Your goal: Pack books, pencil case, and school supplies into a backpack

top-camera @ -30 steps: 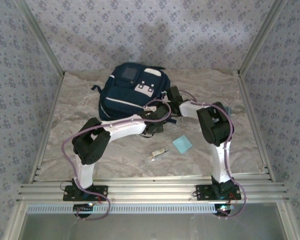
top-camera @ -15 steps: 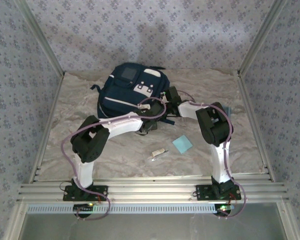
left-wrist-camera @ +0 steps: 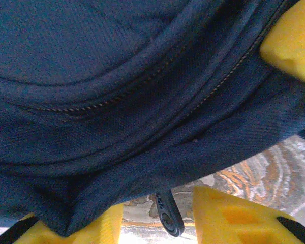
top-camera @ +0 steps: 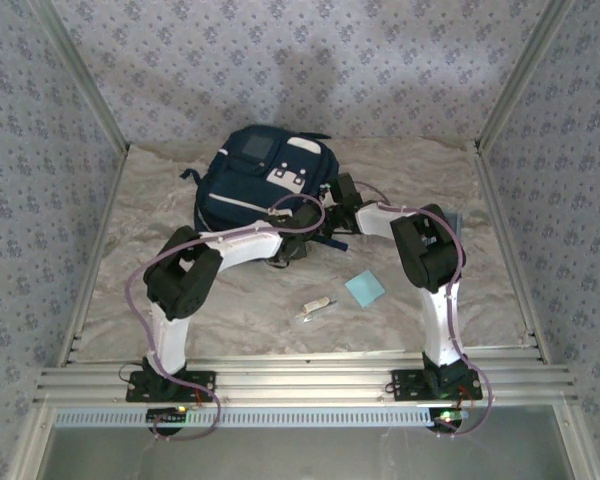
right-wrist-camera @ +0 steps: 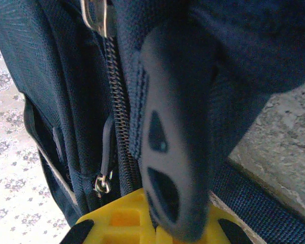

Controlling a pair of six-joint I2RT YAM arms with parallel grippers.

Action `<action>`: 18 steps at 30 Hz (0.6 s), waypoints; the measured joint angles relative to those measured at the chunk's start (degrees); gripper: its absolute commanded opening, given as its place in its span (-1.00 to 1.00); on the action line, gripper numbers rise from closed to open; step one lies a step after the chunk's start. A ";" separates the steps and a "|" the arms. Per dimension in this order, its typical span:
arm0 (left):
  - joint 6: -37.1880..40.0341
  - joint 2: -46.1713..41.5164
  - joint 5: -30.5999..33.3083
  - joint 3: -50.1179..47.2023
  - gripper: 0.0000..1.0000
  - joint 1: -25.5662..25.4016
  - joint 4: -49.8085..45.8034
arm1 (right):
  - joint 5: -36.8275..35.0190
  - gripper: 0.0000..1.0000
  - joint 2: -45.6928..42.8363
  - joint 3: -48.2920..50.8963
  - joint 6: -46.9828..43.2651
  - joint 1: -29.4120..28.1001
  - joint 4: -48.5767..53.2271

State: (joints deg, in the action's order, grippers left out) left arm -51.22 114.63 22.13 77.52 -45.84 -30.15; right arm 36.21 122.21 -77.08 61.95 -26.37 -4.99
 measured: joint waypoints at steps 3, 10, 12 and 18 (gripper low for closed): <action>0.31 1.66 0.17 0.94 -0.54 -0.09 -0.33 | -0.37 -1.00 0.00 0.00 0.20 -0.02 -0.02; 0.46 1.70 0.00 1.29 -1.00 -0.20 -0.07 | -0.85 -1.00 0.00 -0.02 0.20 0.70 -0.22; 0.96 1.29 0.20 0.83 -1.00 -0.11 -0.04 | -0.79 -1.00 0.00 0.00 0.20 0.72 -0.28; 3.89 -2.58 0.02 -1.53 -1.00 0.33 -0.72 | 0.70 -1.00 0.00 0.11 -0.57 1.92 -0.28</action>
State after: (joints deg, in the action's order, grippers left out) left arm -47.33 112.05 22.15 75.99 -45.52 -30.87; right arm 36.91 122.21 -76.97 61.39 -24.45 -5.28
